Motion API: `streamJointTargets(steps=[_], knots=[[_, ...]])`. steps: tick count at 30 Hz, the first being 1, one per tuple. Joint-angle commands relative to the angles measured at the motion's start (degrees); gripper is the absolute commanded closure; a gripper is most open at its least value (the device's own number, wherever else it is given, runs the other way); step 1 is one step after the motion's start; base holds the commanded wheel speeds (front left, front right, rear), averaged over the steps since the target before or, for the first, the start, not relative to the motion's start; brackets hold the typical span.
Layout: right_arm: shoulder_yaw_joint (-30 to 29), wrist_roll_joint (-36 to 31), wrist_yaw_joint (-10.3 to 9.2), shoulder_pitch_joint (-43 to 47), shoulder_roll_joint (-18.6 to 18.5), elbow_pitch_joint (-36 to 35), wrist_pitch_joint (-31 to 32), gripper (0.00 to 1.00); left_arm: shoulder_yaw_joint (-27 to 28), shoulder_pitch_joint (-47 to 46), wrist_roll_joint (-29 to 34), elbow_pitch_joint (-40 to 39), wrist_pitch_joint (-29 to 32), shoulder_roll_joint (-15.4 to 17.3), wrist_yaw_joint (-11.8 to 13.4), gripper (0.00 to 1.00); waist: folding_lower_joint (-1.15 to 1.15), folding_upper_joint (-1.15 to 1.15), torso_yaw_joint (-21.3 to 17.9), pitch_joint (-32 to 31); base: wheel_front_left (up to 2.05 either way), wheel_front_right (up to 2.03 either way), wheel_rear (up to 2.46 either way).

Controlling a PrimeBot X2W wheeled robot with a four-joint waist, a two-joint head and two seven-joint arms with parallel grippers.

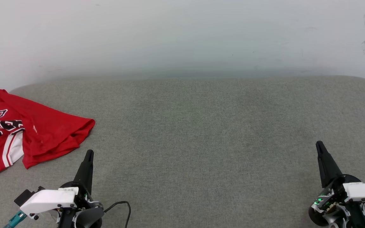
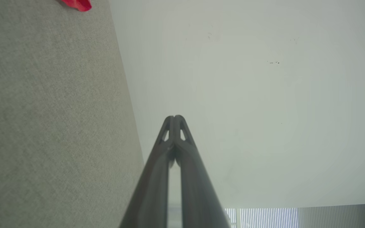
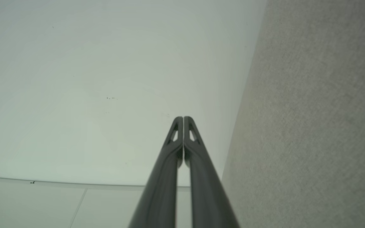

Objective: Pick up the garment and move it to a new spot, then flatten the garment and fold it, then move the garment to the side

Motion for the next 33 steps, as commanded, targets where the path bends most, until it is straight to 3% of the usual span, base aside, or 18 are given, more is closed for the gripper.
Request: streamJointTargets(steps=[1, 33], knots=[[0.0, 0.2, -0.02, -0.6, 0.2, 0.1, 0.1, 1.0, 0.2, -0.5, 0.1, 0.1, 0.1, -0.1, -0.2, 1.0, 0.0, 0.0, 0.0, 0.0, 0.0, 0.0, 0.0], [0.1, 0.2, -0.02, -0.6, 0.2, 0.1, 0.1, 1.0, 0.1, -0.5, 0.1, 0.1, 0.1, -0.1, -0.2, 1.0, 0.0, 0.0, 0.0, 0.0, 0.0, 0.0, 0.0]])
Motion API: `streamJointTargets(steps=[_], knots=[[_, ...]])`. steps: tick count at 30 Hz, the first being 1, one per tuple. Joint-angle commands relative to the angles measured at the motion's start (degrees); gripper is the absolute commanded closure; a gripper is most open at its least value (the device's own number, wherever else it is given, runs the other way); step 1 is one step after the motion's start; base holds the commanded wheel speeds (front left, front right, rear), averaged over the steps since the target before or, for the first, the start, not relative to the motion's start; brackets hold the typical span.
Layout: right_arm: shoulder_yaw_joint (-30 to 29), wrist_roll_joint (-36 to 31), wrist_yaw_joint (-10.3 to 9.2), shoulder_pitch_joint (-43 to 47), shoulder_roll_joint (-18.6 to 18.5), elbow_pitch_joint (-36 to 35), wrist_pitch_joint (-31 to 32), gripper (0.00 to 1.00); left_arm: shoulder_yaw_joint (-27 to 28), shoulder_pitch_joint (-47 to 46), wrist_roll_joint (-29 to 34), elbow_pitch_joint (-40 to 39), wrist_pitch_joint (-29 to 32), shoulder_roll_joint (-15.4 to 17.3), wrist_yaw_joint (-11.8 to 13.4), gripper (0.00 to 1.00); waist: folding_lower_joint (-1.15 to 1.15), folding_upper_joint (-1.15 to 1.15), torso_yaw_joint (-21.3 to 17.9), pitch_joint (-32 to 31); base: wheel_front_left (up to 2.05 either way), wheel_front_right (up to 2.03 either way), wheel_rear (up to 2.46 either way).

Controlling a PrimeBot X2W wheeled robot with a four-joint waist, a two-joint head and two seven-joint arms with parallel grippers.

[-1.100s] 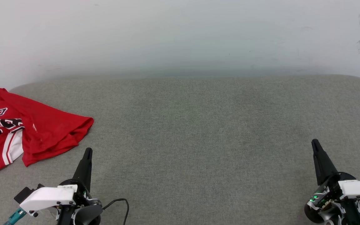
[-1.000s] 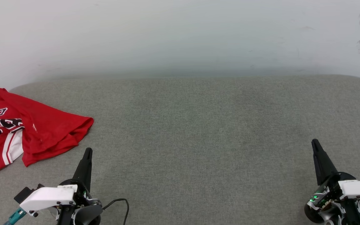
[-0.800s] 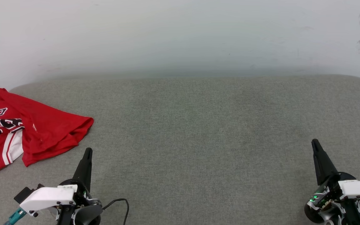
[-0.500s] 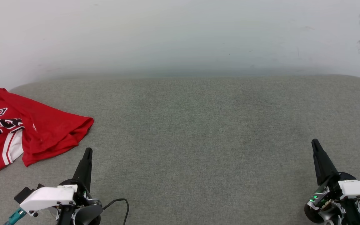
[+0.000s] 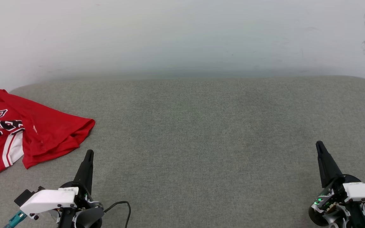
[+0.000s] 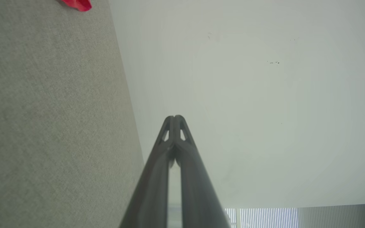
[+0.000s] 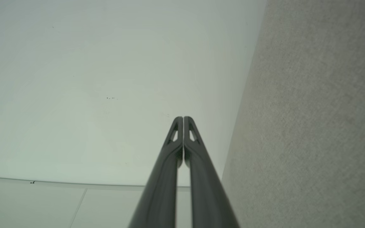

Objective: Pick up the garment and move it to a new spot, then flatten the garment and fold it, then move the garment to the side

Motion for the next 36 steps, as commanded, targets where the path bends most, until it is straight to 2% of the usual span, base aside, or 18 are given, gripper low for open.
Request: streamJointTargets(steps=[1, 10, 11, 16, 26, 36], knots=[[0.1, 0.2, -0.02, -0.6, 0.2, 0.1, 0.1, 1.0, 0.1, -0.5, 0.1, 0.1, 0.1, -0.1, -0.2, 1.0, 0.0, 0.0, 0.0, 0.0, 0.0, 0.0, 0.0], [0.1, 0.2, -0.02, -0.6, 0.2, 0.1, 0.1, 1.0, 0.1, -0.5, 0.1, 0.1, 0.1, -0.1, -0.2, 1.0, 0.0, 0.0, 0.0, 0.0, 0.0, 0.0, 0.0], [0.0, 0.0, 0.0, 0.0, 0.0, 0.0, 0.0, 0.0, 0.0, 0.0, 0.0, 0.0, 0.0, 0.0, 0.0, 0.0, 0.0, 0.0, 0.0, 0.0, 0.0, 0.0, 0.0], [0.1, -0.1, -0.01, 2.0, 0.0, 1.9, -0.2, 0.0, -0.4, 2.0, 0.1, 2.0, -0.3, -0.2, 0.0, 0.0, 0.0, 0.0, 0.0, 0.0, 0.0, 0.0, 0.0], [1.4, -1.9, -0.01, 3.4, 0.0, -0.3, -3.1, 0.0, -0.9, 3.2, 2.0, 0.4, -3.2, -0.2, 0.0, 0.0, 0.0, 0.0, -0.1, 0.1, 0.0, 0.0, 0.0], [1.5, -7.0, -0.01, 4.3, 0.0, -1.1, -5.7, 0.0, 0.6, 3.8, 5.8, 0.5, -5.8, -0.2, 0.0, 0.0, 0.0, 0.0, -0.2, 0.3, 0.0, 0.0, 0.0]])
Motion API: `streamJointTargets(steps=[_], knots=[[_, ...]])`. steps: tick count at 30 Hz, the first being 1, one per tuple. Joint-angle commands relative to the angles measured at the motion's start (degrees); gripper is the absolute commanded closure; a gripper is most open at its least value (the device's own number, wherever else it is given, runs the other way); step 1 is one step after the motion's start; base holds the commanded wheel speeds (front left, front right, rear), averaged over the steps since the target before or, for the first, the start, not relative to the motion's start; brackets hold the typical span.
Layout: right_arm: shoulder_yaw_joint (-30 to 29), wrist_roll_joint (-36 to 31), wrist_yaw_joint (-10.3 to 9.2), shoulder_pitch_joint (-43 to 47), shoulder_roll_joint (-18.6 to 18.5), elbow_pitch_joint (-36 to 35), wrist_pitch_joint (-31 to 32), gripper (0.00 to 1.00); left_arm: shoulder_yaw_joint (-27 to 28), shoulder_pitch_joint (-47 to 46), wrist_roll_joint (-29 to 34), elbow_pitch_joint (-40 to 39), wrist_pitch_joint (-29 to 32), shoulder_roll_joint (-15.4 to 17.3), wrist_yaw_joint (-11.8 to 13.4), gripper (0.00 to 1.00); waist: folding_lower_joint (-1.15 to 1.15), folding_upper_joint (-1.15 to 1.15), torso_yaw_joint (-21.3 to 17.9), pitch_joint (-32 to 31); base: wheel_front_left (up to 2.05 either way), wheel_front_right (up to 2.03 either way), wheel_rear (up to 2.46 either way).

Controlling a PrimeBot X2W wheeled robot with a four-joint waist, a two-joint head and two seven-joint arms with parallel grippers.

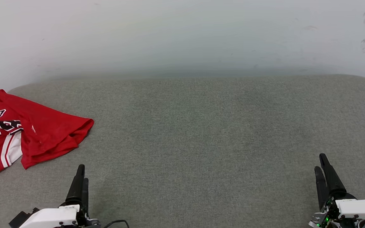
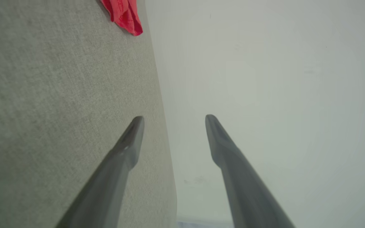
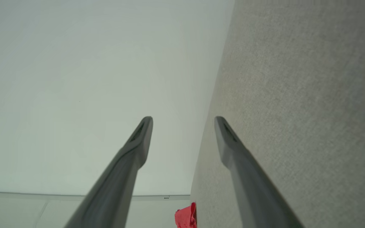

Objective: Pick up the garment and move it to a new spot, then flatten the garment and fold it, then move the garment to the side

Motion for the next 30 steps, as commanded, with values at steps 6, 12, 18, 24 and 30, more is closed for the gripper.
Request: streamJointTargets(steps=[6, 12, 18, 24, 30], knots=[[-0.9, -6.8, 0.01, -0.3, 0.0, -1.9, -2.0, 0.0, 3.3, -0.6, 5.7, -2.1, -1.9, 0.2, -0.1, 0.0, 0.0, 0.0, -0.1, 0.2, 0.0, 0.0, 0.0], [-1.8, -15.3, 0.01, -0.2, 0.0, -3.7, -3.3, 0.0, 5.7, -0.6, 10.1, -3.0, -3.3, 0.2, -0.1, 0.0, 0.0, 0.0, -0.3, 0.3, 0.0, 0.0, 0.0], [-1.2, -25.3, 0.01, -0.2, 0.0, -7.0, -4.6, 0.0, 6.8, -0.5, 17.3, -6.3, -4.5, 0.2, -0.1, 0.0, 0.0, 0.0, -0.4, 0.6, 0.0, 0.0, 0.0], [-0.6, -33.3, 0.01, -0.3, 0.0, -10.0, -5.6, 0.0, 6.1, -0.1, 23.6, -10.8, -5.5, 0.2, -0.1, 0.0, 0.0, 0.0, -0.5, 0.7, 0.0, 0.0, 0.0], [0.5, -41.5, 0.01, 0.0, 0.0, -13.1, -6.7, 0.0, 4.7, 0.4, 32.3, -14.8, -6.7, 0.2, 1.5, 0.0, 0.0, 0.0, -0.6, 1.0, 0.0, 0.0, 0.0]])
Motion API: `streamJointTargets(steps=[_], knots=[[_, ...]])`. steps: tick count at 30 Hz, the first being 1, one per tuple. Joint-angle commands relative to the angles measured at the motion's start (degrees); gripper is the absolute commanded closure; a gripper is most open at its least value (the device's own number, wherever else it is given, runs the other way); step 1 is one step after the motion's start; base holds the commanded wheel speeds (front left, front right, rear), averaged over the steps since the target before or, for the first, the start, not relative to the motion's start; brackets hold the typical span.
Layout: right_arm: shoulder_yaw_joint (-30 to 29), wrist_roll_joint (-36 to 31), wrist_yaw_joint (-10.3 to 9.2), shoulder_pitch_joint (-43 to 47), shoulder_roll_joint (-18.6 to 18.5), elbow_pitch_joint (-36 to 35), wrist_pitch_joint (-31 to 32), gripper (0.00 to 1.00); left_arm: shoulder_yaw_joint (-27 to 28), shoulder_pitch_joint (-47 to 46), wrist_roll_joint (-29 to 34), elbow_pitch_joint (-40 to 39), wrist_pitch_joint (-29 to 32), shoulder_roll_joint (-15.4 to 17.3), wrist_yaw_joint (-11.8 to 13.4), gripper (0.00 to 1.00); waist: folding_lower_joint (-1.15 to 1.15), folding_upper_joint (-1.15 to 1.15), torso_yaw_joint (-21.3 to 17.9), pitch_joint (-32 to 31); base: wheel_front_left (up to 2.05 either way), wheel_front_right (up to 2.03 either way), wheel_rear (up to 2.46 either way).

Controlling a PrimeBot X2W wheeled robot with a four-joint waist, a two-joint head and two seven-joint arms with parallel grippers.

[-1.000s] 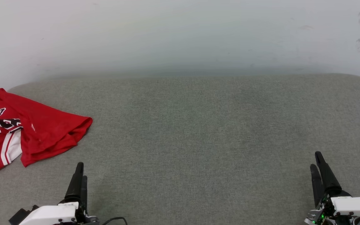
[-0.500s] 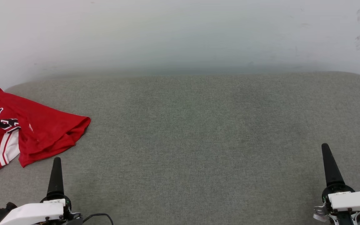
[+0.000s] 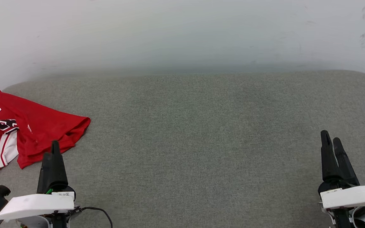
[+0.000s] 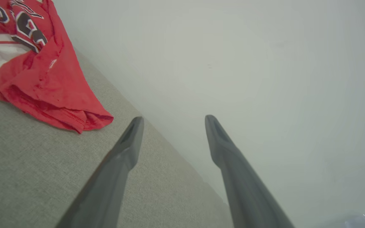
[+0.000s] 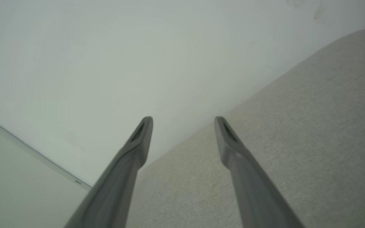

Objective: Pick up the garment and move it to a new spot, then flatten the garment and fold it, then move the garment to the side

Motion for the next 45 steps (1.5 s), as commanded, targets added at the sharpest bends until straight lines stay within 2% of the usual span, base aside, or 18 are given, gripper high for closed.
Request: streamJointTargets(steps=[1, 11, 16, 17, 23, 29, 30, 34, 45], knots=[[0.5, -2.9, 0.0, 0.0, -0.1, -1.7, -0.6, 0.0, -0.8, 0.0, 2.8, -1.9, -0.6, 0.2, 0.6, 0.0, 0.0, 0.0, 0.0, 0.1, 0.0, 0.0, 0.0], [2.1, -15.2, 0.0, 0.7, -0.1, -4.7, -2.3, 0.0, -5.8, 1.6, 16.6, -5.6, -2.4, 0.2, 2.8, 0.0, 0.0, 0.0, -0.2, 0.3, 0.0, 0.0, 0.0], [2.7, -20.3, 0.0, 1.3, -0.1, -5.1, -3.1, 0.0, -9.1, 2.4, 23.9, -6.5, -3.2, 0.2, 5.2, 0.0, 0.0, 0.0, -0.2, 0.2, 0.0, 0.0, 0.0], [3.2, -23.2, 0.0, 1.6, -0.1, -5.2, -3.6, 0.0, -10.8, 2.5, 26.8, -7.0, -3.6, 0.2, 5.7, 0.0, 0.0, 0.0, -0.3, 0.2, 0.0, 0.0, 0.0], [3.8, -28.4, 0.0, 2.1, -0.1, -5.3, -4.5, 0.0, -13.1, 3.0, 32.8, -7.8, -4.6, 0.5, 6.8, 0.0, 0.0, 0.0, -0.2, 0.2, 0.0, 0.0, 0.0], [3.3, -33.1, 0.0, 2.4, -0.1, -4.7, -5.4, 0.0, -16.3, 3.1, 37.6, -8.7, -5.3, 2.2, 9.7, 0.0, 0.0, 0.0, -0.2, 0.4, 0.0, 0.0, 0.0], [3.3, -36.0, 0.0, 2.7, -0.1, -4.3, -5.9, 0.0, -19.0, 3.2, 40.4, -8.6, -5.9, 4.0, 12.1, 0.0, 0.0, 0.0, -0.2, 0.5, 0.0, 0.0, 0.0], [3.4, -38.1, 0.0, 2.8, -0.1, -3.5, -6.4, 0.0, -22.1, 3.4, 42.8, -7.9, -6.4, 5.8, 14.5, 0.0, 0.0, 0.0, -0.3, 0.6, 0.0, 0.0, 0.0], [4.0, -44.5, -0.01, 2.7, -0.1, -4.2, -7.8, 0.0, -29.3, 2.3, 47.5, -5.4, -7.7, 9.5, 19.4, 0.0, 0.0, 0.0, -0.5, 1.1, 0.0, 0.0, 0.0]])
